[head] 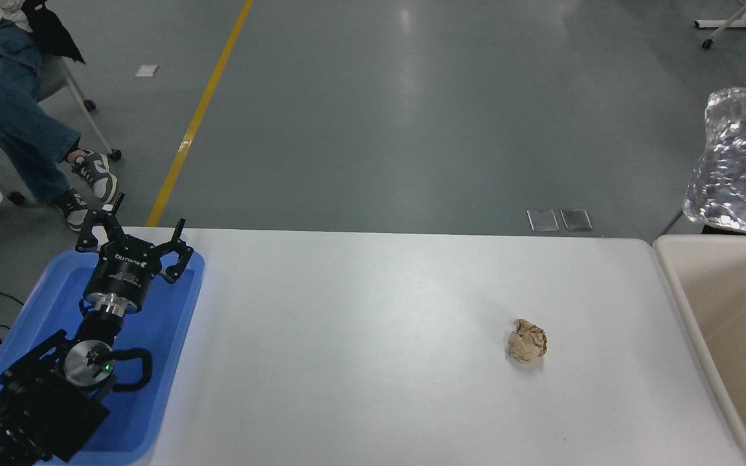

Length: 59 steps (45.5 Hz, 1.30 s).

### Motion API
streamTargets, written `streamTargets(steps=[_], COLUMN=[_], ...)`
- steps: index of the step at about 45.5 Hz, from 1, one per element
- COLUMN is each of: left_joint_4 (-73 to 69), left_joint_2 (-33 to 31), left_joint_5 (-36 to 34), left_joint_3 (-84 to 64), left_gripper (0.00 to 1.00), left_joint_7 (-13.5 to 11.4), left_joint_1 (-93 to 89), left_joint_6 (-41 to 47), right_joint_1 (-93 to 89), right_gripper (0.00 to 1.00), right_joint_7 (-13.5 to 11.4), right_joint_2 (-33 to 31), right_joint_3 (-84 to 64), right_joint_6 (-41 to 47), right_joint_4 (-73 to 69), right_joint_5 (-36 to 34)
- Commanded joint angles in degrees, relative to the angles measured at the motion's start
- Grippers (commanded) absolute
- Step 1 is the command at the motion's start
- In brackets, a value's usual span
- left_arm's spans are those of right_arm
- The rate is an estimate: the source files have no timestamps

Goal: Pick up foil plate and place in dustbin

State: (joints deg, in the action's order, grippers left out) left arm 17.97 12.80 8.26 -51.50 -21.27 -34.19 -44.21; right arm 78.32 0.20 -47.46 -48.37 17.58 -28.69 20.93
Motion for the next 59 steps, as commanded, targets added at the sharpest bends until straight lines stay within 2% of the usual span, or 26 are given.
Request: streamTargets(steps=[1,20,28,48,51,53,54,57,59], left_joint_4=[0.04,0.04,0.04,-0.04,0.04,-0.04,0.04,-0.04,-0.04], left_joint_2=[-0.05,-0.05,0.03,0.03,0.03,0.03,-0.05,-0.05,0.03], left_joint_5=[0.0,0.0,0.0,0.0,0.0,0.0,0.0,0.0,0.0], left_joint_3=[0.0,0.0,0.0,0.0,-0.09,0.0,0.0,0.0,0.0], left_gripper=[1.0,1.0,1.0,1.0,1.0,1.0,1.0,1.0,1.0], left_joint_7=[0.0,0.0,0.0,0.0,0.0,-0.08,0.0,0.0,0.0], left_joint_1=[0.0,0.0,0.0,0.0,0.0,0.0,0.0,0.0,0.0], left_joint_6=[0.0,0.0,0.0,0.0,0.0,0.0,0.0,0.0,0.0], right_joint_1=[-15.99,-31.38,-35.25,-37.89,-37.89,-37.89,-37.98,-37.98,-37.98], right_gripper=[0.0,0.0,0.0,0.0,0.28,0.5,0.66,0.98,1.0], right_joint_7=[-0.28,-0.46,-0.46,-0.46,-0.46,-0.37,-0.37,-0.37,-0.37], right_joint_2=[-0.09,5.44,7.29,9.84,9.66,9.49,9.49,9.49,9.57], right_joint_3=[0.21,1.0,6.01,6.45,6.54,6.45,6.45,6.27,6.27], right_joint_6=[-12.47,-21.27,-23.12,-23.91,-24.0,-24.08,-24.17,-24.26,-24.09], right_joint_4=[5.75,6.28,6.36,9.18,9.18,9.18,9.18,9.09,8.91], right_joint_5=[-8.09,-19.52,-19.61,-19.61,-19.79,-19.7,-19.7,-19.35,-19.0])
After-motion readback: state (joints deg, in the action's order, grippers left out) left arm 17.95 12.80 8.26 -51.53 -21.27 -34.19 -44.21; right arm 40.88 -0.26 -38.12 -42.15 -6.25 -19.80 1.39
